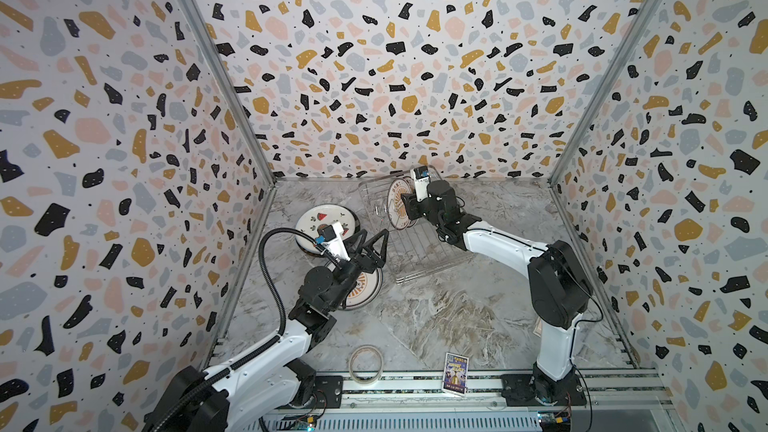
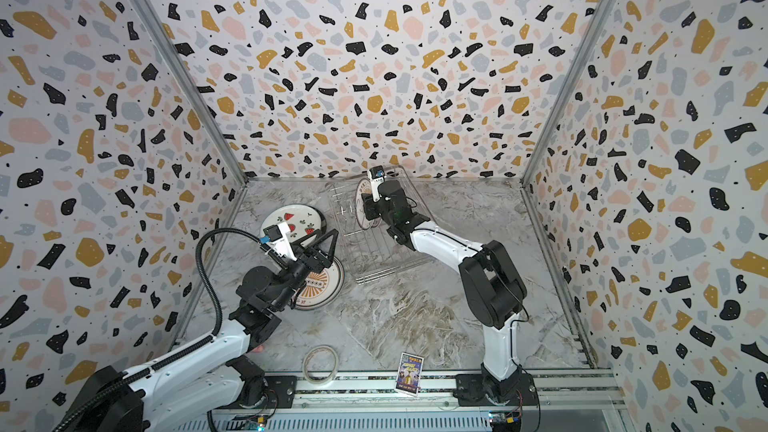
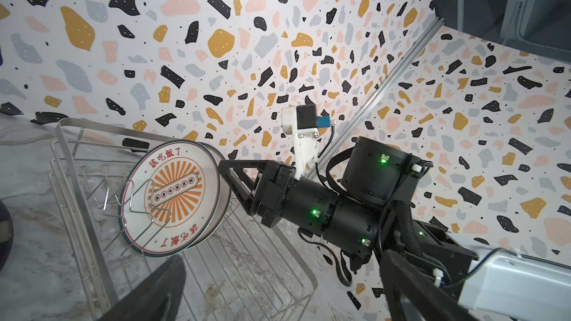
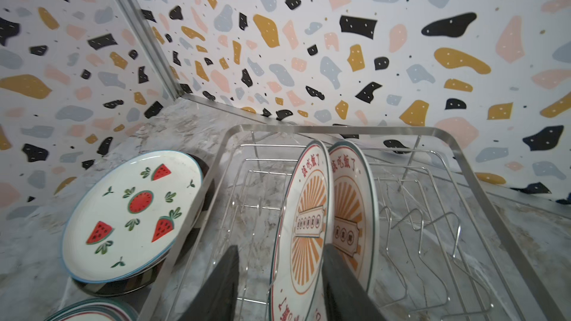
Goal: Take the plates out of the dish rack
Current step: 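Raise the left gripper away while the right gripper grips the next sunburst plate, then pull the sunburst plate up out of the rack with the right gripper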
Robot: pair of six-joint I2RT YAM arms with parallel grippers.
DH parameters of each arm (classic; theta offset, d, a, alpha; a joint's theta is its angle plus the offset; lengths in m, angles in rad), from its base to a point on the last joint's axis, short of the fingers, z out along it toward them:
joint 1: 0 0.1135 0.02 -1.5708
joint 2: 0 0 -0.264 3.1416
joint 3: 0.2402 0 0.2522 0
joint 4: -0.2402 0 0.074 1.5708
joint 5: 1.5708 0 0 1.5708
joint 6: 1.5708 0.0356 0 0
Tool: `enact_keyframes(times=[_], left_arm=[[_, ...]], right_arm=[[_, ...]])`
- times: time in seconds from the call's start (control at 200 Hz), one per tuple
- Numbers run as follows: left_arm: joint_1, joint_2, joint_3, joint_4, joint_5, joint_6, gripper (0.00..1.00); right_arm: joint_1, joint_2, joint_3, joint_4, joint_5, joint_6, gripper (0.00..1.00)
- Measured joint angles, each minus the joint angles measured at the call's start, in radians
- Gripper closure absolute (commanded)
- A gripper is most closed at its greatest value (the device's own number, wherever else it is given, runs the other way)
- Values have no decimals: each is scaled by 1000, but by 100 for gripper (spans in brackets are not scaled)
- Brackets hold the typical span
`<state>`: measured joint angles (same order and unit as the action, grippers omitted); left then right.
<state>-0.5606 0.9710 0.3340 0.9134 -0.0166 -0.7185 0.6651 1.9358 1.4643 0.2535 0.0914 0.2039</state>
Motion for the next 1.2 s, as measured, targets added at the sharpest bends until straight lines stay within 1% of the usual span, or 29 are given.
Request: enact_keyframes(times=[0.08,0.145,0.285,0.39,0.596,0.726,0.896,0.981,1.201], left_arm=[[0,25,-39,54,1,-21,0],[0,54,-50,61,8,-31,0],[0,74,-50,60,11,-34,0],[0,64,-50,60,11,-33,0],[-1,-3,-90,56,-26,-33,0],[-1,-54,-122,31,-38,-33,0],[-1,-140,-159,8,-60,-33,0],[-1,-177,-182,-2,-72,-33,0],[-1,-216,-215,-27,-87,-34,0]], right_arm=[[-2,42,18,-31,21,-2,60],[-3,70,30,-55,28,-5,65],[1,118,57,-83,39,-5,65],[11,129,80,-103,78,-5,66],[43,199,175,-127,235,-2,68],[59,251,215,-130,309,8,70],[71,272,215,-137,349,21,72],[72,272,215,-136,357,26,76],[72,272,206,-108,368,42,76]])
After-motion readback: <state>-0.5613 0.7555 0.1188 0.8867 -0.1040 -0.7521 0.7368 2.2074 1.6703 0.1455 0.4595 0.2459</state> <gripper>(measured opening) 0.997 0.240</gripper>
